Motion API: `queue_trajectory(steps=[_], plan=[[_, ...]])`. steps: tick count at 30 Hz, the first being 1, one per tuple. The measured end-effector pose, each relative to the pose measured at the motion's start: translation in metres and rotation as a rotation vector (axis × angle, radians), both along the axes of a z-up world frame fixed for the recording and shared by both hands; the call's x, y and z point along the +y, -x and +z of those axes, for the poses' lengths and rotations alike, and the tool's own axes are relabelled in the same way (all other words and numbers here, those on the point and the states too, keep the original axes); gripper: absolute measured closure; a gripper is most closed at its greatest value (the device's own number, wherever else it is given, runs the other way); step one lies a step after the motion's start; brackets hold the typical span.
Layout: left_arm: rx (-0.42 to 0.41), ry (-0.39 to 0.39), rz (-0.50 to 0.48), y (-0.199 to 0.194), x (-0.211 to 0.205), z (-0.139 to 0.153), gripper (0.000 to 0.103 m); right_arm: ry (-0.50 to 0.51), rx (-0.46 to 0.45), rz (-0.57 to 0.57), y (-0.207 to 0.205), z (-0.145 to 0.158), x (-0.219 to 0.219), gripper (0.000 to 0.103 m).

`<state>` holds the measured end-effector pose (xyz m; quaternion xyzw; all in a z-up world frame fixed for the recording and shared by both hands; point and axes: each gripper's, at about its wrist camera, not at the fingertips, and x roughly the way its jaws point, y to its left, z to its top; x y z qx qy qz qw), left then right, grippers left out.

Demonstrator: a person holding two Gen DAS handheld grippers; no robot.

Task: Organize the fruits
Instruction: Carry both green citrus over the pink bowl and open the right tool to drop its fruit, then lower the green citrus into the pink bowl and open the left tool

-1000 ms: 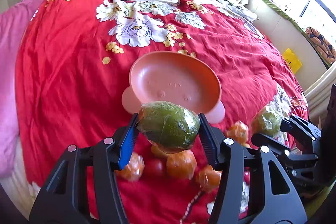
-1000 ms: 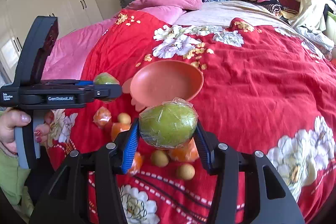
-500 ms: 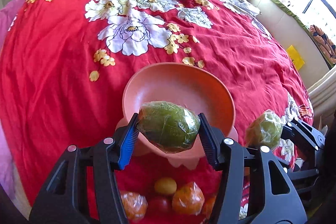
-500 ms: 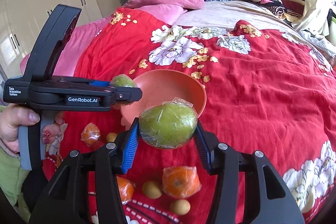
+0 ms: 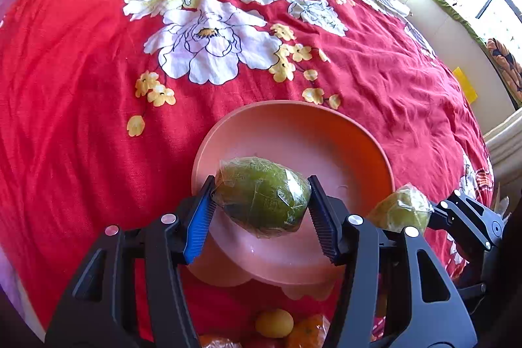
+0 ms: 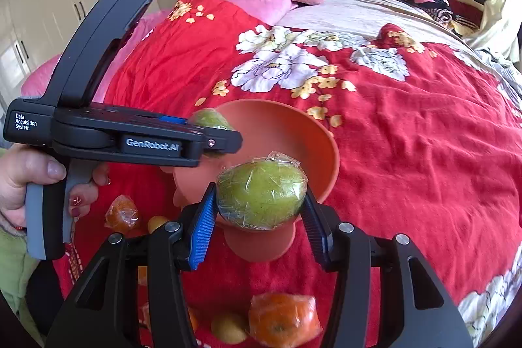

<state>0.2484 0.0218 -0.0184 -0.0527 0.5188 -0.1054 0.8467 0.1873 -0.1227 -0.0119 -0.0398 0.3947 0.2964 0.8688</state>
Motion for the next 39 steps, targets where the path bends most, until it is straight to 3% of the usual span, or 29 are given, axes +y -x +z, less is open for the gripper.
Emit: queue_trajectory(steps=[27, 33, 39], plan=[[0.004, -0.016, -0.004, -0.01, -0.005, -0.007, 0.056, 0.018, 0.018, 0.035, -0.008, -0.016, 0.013, 0.053], [-0.002, -0.024, -0.007, -0.01, -0.006, -0.008, 0.056, 0.0, 0.015, 0.02, 0.001, -0.009, 0.009, 0.045], [0.001, -0.02, 0.001, -0.012, -0.005, -0.008, 0.056, -0.027, 0.013, 0.009, 0.01, -0.003, 0.003, 0.044]])
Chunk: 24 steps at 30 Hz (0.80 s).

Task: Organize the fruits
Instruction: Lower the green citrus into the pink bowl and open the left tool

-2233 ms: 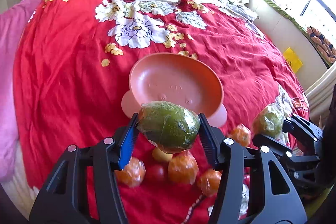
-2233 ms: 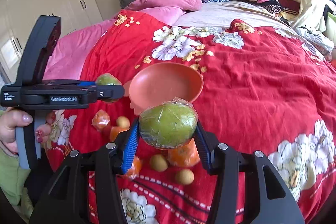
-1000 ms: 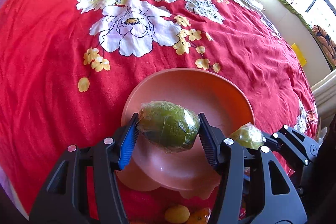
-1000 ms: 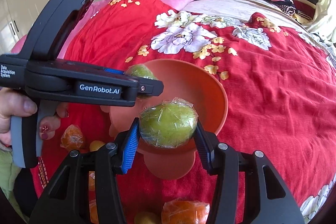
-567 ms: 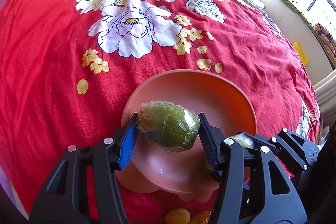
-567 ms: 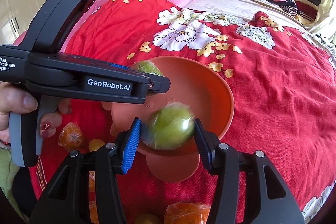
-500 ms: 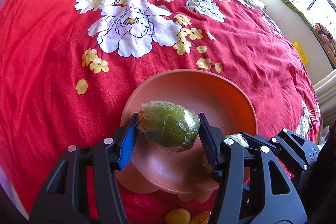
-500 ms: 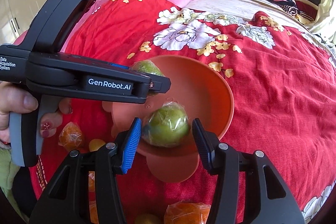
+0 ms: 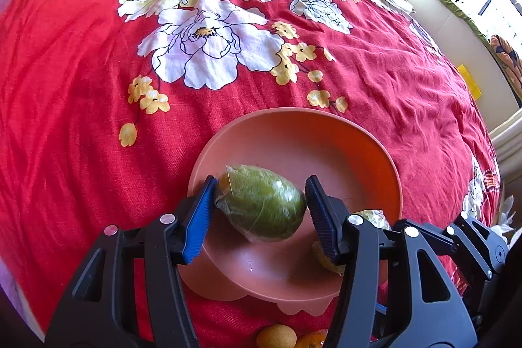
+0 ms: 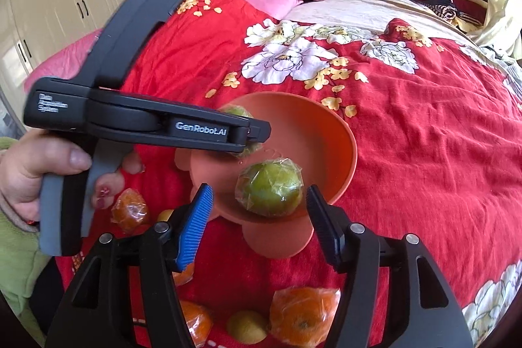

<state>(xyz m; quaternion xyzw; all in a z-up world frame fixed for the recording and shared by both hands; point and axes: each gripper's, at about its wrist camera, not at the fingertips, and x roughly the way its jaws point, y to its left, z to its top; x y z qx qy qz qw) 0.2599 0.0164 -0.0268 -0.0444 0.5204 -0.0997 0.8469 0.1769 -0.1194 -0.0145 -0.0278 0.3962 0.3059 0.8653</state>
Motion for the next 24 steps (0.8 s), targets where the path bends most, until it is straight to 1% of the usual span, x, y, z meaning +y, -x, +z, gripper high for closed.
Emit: queue_trajectory(steps=[7, 11, 16, 18, 19, 24], plan=[[-0.008, 0.0, 0.002, 0.002, 0.002, 0.004, 0.056, -0.015, -0.009, -0.012, 0.006, 0.007, -0.004, 0.041], [-0.018, -0.004, 0.005, 0.005, 0.002, 0.009, 0.055, -0.02, -0.009, -0.02, 0.008, 0.008, -0.007, 0.038], [-0.035, -0.008, 0.014, 0.009, 0.004, 0.018, 0.054, -0.026, -0.005, -0.032, 0.01, 0.009, -0.011, 0.036], [-0.043, -0.005, 0.016, 0.011, 0.004, 0.022, 0.051, -0.031, -0.007, -0.037, 0.011, 0.011, -0.013, 0.035], [-0.046, -0.005, 0.017, 0.012, 0.004, 0.023, 0.046, -0.037, -0.01, -0.04, 0.011, 0.012, -0.015, 0.034], [-0.062, -0.009, 0.021, 0.02, 0.006, 0.03, 0.045, -0.042, -0.021, -0.06, 0.013, 0.018, -0.02, 0.03]])
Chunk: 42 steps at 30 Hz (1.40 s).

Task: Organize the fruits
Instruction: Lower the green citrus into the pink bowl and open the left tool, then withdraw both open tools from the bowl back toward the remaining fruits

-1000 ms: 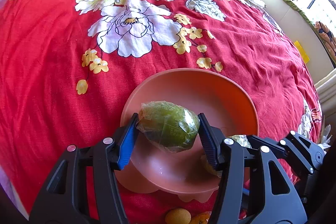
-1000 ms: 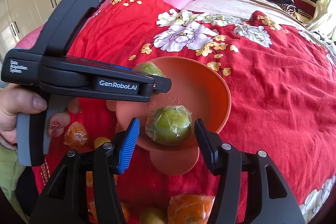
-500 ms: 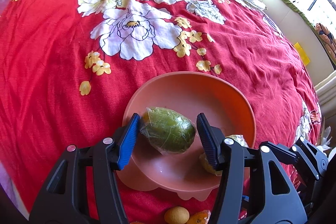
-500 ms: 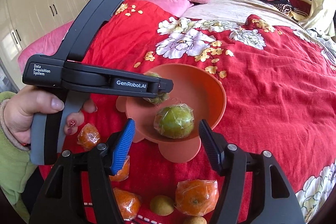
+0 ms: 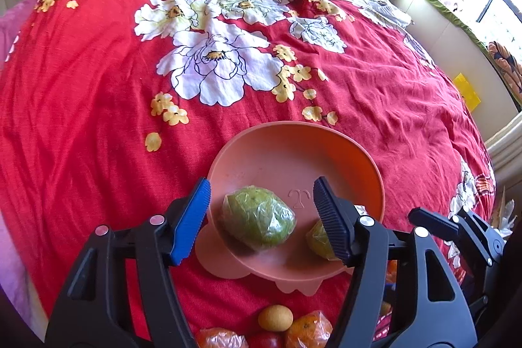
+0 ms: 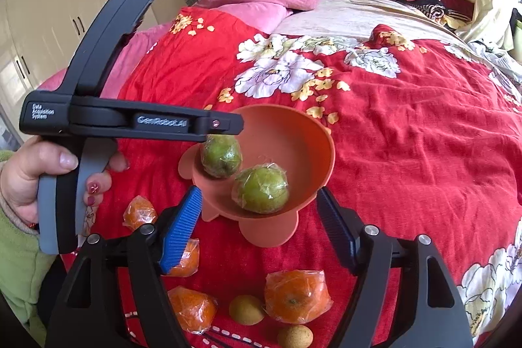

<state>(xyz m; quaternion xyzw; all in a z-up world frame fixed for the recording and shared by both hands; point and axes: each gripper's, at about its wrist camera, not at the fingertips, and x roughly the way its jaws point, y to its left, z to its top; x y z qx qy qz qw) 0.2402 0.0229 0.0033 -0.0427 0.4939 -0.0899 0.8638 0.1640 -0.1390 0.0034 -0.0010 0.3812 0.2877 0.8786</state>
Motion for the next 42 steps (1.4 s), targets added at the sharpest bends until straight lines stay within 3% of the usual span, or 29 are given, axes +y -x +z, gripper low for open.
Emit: queue_trajectory(steps=[6, 24, 42], plan=[[-0.02, 0.002, 0.008, 0.01, 0.003, 0.009, 0.039, -0.005, -0.021, -0.016, 0.003, 0.009, -0.006, 0.024], [-0.109, -0.009, 0.05, 0.05, 0.017, 0.043, 0.01, -0.018, -0.079, -0.054, 0.021, 0.037, -0.018, 0.009], [-0.135, -0.033, 0.094, 0.097, 0.032, 0.042, 0.01, 0.008, -0.087, -0.03, 0.055, 0.039, -0.017, 0.007]])
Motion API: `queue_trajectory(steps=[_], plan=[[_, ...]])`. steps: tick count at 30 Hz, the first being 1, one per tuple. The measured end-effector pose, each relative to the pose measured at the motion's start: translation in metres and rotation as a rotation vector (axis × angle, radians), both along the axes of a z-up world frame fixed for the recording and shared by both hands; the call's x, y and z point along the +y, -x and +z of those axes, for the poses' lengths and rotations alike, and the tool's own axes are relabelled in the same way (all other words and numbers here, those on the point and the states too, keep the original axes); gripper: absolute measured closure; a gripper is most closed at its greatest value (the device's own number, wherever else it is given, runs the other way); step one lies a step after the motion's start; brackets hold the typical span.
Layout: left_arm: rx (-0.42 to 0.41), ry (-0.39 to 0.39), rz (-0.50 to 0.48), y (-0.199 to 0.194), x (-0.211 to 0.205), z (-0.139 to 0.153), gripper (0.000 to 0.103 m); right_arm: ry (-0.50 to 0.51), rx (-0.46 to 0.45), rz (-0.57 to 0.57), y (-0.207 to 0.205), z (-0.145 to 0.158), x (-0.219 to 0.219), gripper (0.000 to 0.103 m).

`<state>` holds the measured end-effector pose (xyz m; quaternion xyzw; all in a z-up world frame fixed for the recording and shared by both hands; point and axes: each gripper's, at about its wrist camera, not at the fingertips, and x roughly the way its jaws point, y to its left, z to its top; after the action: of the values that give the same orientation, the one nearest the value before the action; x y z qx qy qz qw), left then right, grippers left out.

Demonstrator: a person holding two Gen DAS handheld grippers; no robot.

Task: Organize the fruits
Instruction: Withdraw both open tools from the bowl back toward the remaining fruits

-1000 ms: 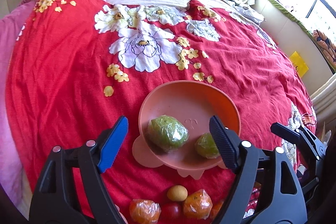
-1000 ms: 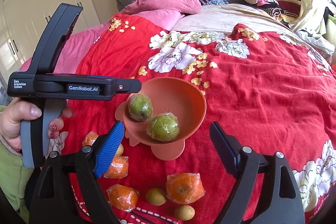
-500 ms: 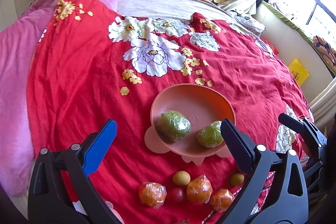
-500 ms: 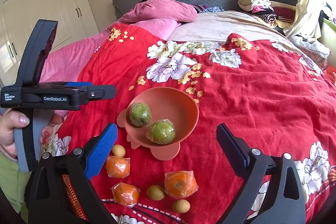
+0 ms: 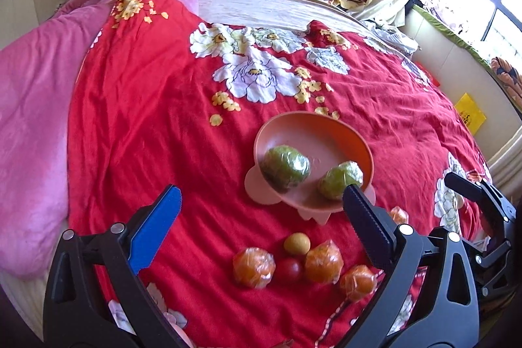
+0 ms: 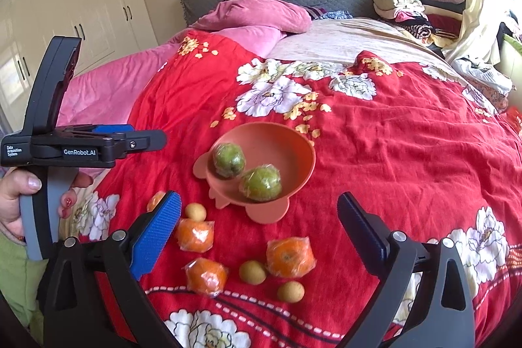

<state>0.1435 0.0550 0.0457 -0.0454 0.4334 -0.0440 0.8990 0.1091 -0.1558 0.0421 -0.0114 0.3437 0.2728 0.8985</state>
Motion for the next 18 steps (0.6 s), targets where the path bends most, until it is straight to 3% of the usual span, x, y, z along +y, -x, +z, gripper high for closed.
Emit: queue_trajectory(steps=[18], plan=[[0.014, -0.024, -0.01, 0.033, -0.001, -0.013, 0.01, 0.037, 0.036, 0.058, 0.034, -0.014, 0.017, 0.007]])
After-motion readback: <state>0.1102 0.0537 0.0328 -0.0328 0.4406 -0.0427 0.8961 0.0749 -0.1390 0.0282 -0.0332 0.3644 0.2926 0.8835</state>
